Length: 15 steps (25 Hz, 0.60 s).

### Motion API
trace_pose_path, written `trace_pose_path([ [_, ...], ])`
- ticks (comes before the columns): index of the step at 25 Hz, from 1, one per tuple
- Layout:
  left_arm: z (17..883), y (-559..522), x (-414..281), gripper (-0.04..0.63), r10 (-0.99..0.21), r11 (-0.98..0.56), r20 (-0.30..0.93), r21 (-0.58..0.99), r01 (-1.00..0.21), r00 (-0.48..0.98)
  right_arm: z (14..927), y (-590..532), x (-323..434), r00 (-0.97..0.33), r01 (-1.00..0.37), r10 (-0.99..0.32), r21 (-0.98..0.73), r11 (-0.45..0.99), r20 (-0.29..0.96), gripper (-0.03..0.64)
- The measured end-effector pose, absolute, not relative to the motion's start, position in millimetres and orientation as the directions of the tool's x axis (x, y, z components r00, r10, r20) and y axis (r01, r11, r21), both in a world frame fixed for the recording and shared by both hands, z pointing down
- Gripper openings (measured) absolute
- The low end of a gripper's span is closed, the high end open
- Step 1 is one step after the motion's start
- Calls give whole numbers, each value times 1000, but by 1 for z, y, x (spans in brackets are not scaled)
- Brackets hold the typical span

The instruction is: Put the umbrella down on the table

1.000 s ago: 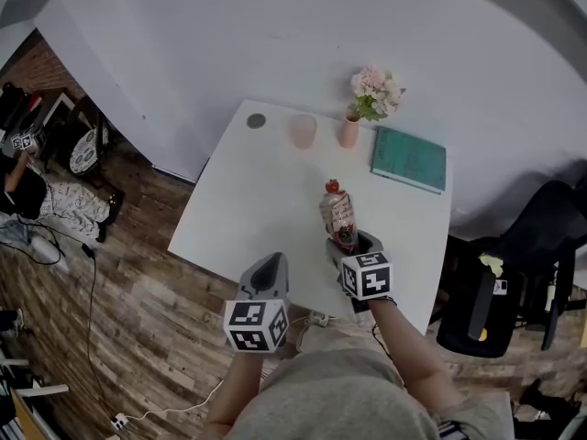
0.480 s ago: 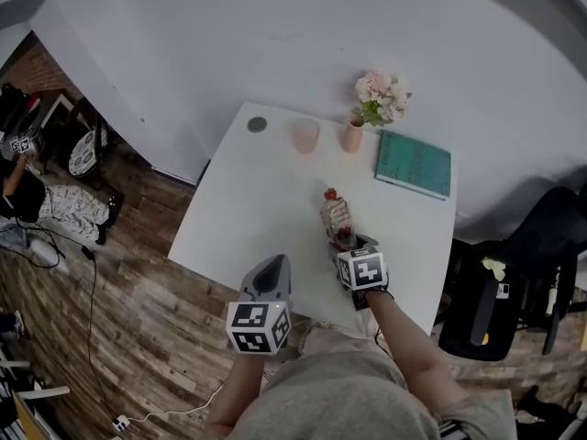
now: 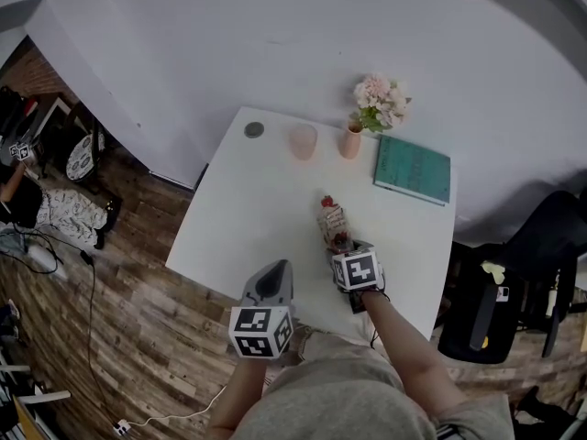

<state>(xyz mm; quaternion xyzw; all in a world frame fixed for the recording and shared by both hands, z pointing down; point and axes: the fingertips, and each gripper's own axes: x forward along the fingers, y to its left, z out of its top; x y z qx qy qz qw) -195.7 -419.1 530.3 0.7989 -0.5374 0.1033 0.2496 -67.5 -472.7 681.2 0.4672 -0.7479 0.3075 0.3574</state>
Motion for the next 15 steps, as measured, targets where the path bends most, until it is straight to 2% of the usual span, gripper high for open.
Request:
trace_pose_path([
  [15, 533, -413, -194, 8, -806, -289, 439, 294, -911, 397, 690, -473, -69, -314, -913, -441, -139, 384, 841, 271],
])
